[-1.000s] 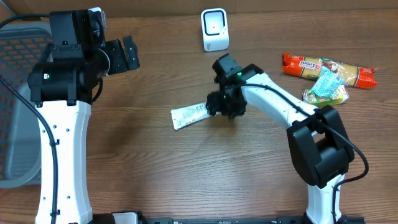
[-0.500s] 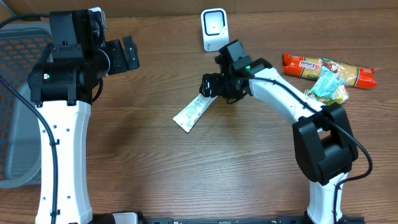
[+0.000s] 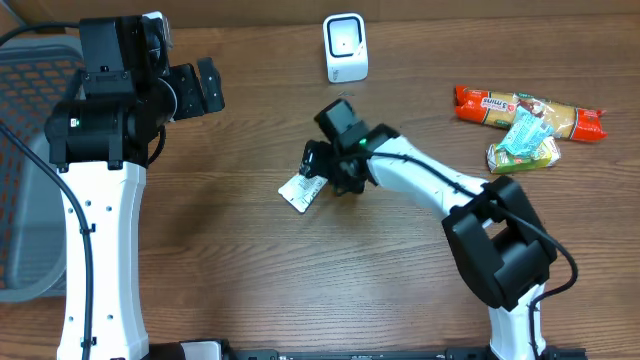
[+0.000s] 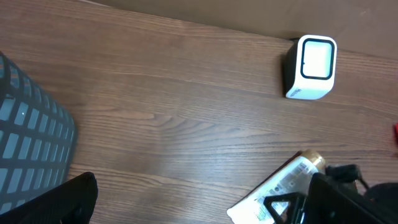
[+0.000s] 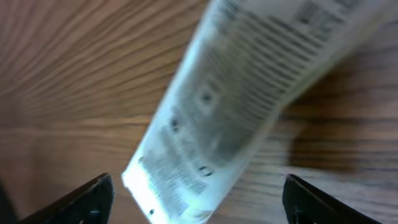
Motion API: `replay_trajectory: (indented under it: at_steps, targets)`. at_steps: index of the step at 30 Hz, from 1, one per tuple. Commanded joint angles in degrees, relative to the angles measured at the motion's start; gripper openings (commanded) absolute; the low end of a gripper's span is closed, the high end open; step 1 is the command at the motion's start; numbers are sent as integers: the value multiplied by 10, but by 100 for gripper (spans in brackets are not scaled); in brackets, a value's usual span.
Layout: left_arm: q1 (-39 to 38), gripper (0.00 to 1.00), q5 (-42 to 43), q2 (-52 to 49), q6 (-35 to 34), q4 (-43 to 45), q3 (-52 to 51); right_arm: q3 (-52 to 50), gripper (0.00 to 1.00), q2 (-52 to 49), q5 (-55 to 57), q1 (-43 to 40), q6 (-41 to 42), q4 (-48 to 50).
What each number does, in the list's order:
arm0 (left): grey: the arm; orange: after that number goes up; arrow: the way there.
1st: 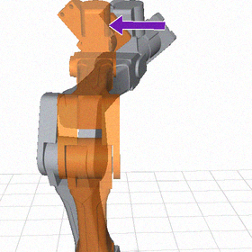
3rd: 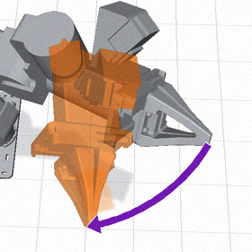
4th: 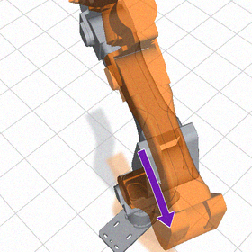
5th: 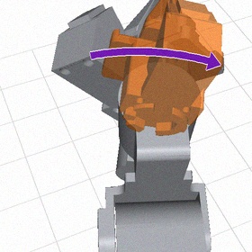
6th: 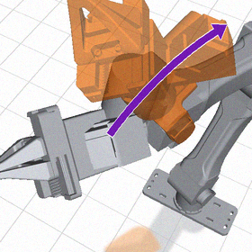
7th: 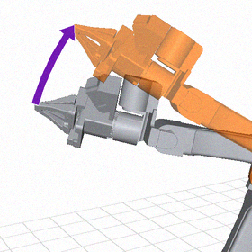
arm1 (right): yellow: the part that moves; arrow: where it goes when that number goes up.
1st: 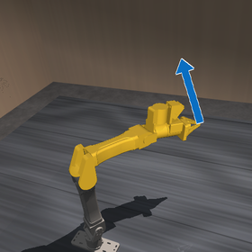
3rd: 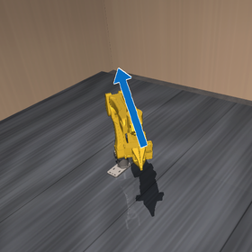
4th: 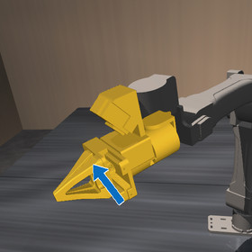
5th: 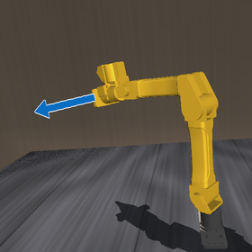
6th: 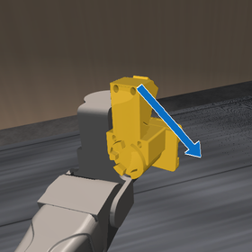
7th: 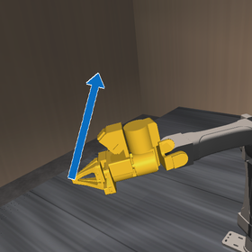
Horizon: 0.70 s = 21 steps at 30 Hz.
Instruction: Scan the item barcode
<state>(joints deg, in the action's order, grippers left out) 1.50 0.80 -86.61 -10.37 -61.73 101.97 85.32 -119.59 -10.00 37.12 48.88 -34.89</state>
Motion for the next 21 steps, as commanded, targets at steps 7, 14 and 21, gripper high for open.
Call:
replay_trajectory:
  at_steps: [7, 14, 21]
  targets:
    - [0, 100, -4, -3, 1, 2, 3, -73, 69, -9, 70, 3, 49, 89]
    - [0, 100, -4, -3, 1, 2, 3, -64, 38, -8, 57, -23, 42, 7]
    - [0, 100, -3, -3, 1, 2, 3, -4, 45, -4, -71, -95, -255, -76]
